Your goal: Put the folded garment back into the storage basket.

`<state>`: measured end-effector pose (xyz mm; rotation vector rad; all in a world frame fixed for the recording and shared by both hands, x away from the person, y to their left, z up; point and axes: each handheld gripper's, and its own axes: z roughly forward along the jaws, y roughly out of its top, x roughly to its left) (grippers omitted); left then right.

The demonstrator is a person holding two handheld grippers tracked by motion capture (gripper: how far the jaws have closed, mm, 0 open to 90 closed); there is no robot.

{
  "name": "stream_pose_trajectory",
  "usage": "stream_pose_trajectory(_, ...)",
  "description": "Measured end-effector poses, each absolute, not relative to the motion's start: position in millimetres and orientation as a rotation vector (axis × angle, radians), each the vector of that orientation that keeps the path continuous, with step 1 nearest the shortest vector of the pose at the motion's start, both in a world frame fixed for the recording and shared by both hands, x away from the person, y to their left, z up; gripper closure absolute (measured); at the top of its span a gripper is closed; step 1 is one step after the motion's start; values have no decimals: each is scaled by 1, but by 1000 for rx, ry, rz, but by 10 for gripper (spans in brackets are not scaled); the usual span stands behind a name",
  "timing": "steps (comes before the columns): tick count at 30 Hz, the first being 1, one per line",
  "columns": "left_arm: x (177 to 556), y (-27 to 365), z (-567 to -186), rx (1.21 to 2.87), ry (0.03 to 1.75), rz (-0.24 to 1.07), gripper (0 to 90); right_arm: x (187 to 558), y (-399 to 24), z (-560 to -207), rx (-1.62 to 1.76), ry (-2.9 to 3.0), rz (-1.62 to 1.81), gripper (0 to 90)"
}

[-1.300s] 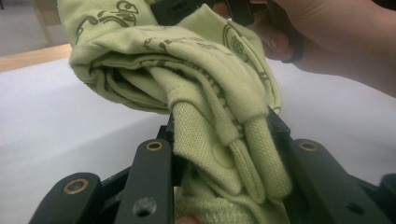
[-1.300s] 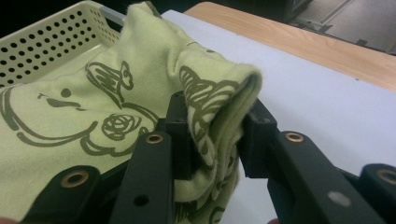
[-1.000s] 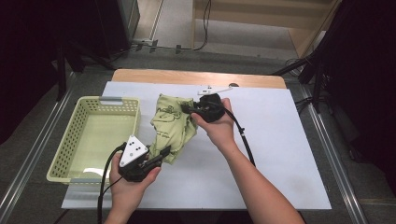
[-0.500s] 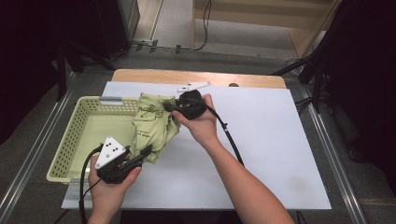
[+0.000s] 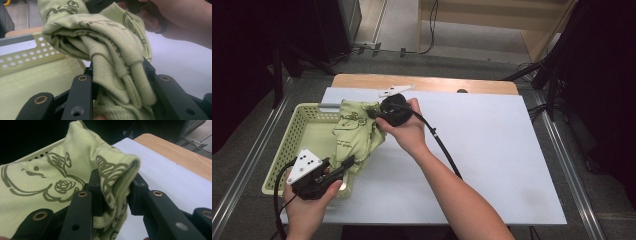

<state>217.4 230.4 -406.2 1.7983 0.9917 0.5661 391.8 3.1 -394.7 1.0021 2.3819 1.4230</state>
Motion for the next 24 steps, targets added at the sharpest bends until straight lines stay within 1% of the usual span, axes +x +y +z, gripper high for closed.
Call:
stream_pose_trajectory(13,213,268,-406,1777,1054,588,650,397,50,-392,948,2414,1424,669)
stream_pose_trajectory(24,214,297,-411,1760,1108,572,648,401,83,-395,916,2437,1419,668)
